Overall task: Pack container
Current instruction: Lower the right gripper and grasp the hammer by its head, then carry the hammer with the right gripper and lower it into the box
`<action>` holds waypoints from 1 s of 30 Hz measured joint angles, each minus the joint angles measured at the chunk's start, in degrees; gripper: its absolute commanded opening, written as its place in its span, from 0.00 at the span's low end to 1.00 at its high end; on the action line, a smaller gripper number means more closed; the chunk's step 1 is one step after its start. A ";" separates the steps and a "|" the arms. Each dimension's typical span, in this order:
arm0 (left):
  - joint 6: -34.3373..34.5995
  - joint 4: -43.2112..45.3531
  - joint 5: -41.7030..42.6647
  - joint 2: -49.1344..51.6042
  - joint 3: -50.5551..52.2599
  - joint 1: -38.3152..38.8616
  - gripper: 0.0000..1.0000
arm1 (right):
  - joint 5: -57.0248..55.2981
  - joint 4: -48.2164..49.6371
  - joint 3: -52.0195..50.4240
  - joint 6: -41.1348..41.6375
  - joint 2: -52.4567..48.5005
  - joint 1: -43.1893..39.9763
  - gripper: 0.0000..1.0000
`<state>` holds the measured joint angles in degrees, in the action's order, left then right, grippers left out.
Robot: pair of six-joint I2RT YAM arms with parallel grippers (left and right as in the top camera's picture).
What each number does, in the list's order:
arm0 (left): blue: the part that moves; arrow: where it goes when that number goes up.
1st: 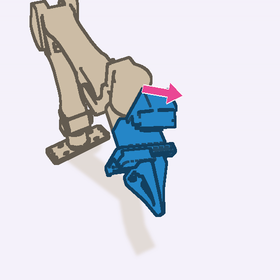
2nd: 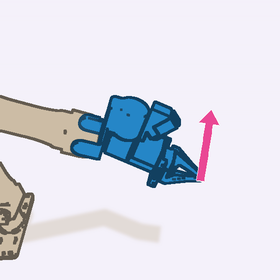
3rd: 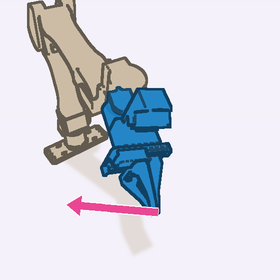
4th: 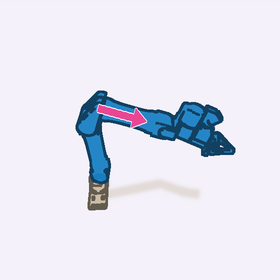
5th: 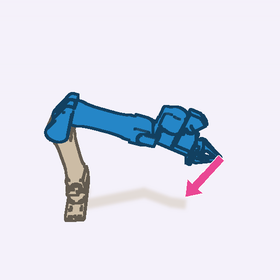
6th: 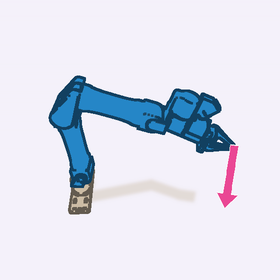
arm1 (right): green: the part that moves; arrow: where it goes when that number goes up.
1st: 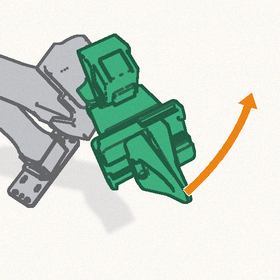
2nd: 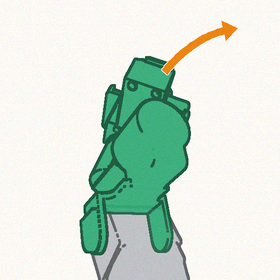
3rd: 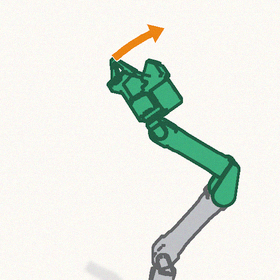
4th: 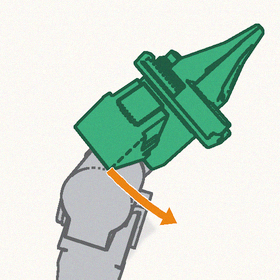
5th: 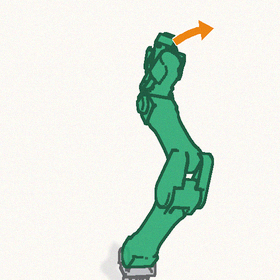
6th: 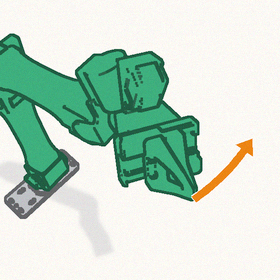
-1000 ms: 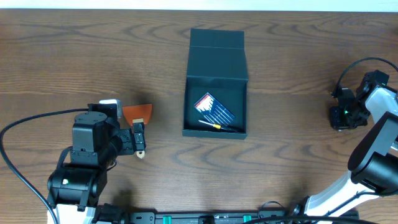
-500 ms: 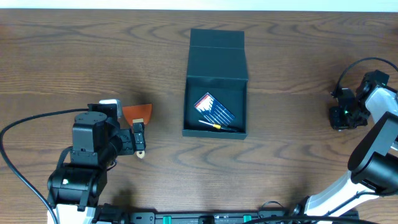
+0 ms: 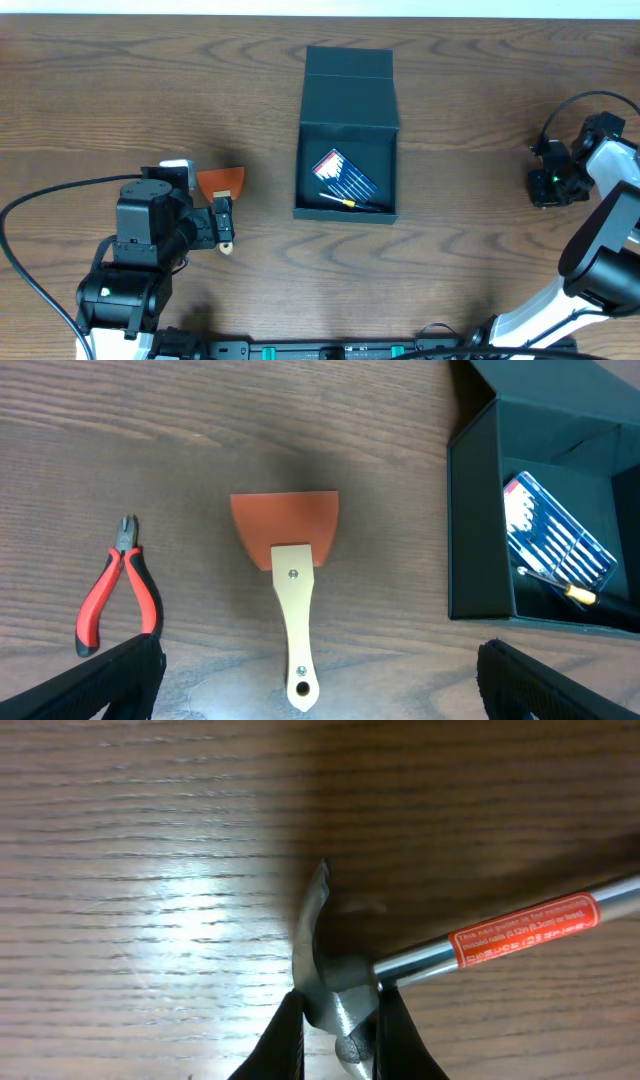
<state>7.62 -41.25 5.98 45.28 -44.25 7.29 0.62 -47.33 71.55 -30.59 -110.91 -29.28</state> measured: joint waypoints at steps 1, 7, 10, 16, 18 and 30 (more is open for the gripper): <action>0.00 -0.02 0.00 0.00 0.00 0.00 0.98 | 0.15 -0.07 -0.09 0.00 0.55 0.02 0.01; 0.00 0.00 0.00 0.00 0.00 0.00 0.98 | 0.59 -0.04 -0.13 0.00 5.62 1.05 0.01; 0.00 0.02 0.00 0.00 0.00 0.00 0.98 | 0.70 -0.02 -0.13 0.00 8.85 2.69 0.01; 0.00 0.13 0.00 0.00 0.00 0.00 0.98 | 0.59 -1.81 -0.07 0.00 15.34 10.14 0.01; 0.00 0.13 0.00 0.00 0.00 0.00 0.98 | 0.59 -3.80 0.33 0.00 17.38 13.60 0.01; 0.00 0.11 0.00 0.00 0.00 0.00 0.99 | -1.31 -14.19 10.49 0.50 21.31 44.76 0.01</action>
<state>7.62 -41.15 5.98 45.28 -44.25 7.29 -0.69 -61.52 82.04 -30.09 -89.60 15.49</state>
